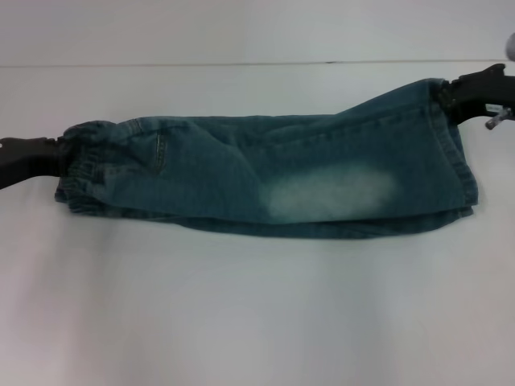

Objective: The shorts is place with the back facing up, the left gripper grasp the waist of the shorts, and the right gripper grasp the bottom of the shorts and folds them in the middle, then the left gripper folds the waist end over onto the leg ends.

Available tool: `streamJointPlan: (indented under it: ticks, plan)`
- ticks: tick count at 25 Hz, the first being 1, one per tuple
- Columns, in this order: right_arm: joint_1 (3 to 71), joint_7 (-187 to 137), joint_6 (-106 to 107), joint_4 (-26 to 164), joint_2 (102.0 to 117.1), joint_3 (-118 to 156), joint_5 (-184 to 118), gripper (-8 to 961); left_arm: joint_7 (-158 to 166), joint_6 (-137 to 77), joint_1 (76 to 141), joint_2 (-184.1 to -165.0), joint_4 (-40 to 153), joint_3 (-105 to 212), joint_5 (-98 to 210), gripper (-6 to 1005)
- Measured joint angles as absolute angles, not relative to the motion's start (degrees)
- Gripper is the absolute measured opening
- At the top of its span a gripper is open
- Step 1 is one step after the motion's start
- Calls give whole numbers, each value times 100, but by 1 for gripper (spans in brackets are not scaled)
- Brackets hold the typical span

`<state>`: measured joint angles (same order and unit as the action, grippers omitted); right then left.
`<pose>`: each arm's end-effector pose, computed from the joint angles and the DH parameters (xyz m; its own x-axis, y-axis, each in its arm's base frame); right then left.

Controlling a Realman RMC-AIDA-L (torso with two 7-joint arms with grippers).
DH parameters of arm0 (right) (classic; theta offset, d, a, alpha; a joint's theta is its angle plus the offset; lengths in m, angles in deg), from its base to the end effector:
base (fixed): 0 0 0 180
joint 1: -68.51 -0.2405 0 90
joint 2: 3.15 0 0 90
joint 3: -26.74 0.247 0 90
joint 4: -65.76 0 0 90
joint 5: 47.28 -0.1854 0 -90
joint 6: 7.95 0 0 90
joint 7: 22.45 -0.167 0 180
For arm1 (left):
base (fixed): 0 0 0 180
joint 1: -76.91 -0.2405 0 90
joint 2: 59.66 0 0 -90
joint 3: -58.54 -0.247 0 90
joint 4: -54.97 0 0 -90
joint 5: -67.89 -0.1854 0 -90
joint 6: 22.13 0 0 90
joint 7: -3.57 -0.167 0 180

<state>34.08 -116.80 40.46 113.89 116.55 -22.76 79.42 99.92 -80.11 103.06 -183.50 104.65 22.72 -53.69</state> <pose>0.2625 0.4162 0.0228 0.8901 -0.3766 -0.2565 -0.4404 -0.5663 -0.6967 -0.3038 0.3630 0.0225 0.6651 0.5152 0.5405 0.7447 -0.4033 -0.5318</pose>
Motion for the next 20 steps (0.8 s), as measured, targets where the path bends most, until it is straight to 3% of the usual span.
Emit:
streamJointPlan:
  ticks: [9,14,17,20]
  plan:
    - [3287,-11636,3661,11050,11641,-2362,7975,47,9989,-7744,10386,-18345,10482,2196,-5350,58]
    - [3355,-11677,3784,11143,11610,-2362,7976,205,9950,-7833,10355,-18345,10516,2179,-5372,255]
    - [3479,-11675,4048,11395,11606,-2322,7964,324,9896,-7977,10275,-18348,10635,2180,-5370,469]
    - [3724,-11608,4374,11793,11640,-2302,7832,443,9806,-8328,10079,-18365,10952,2230,-5217,534]
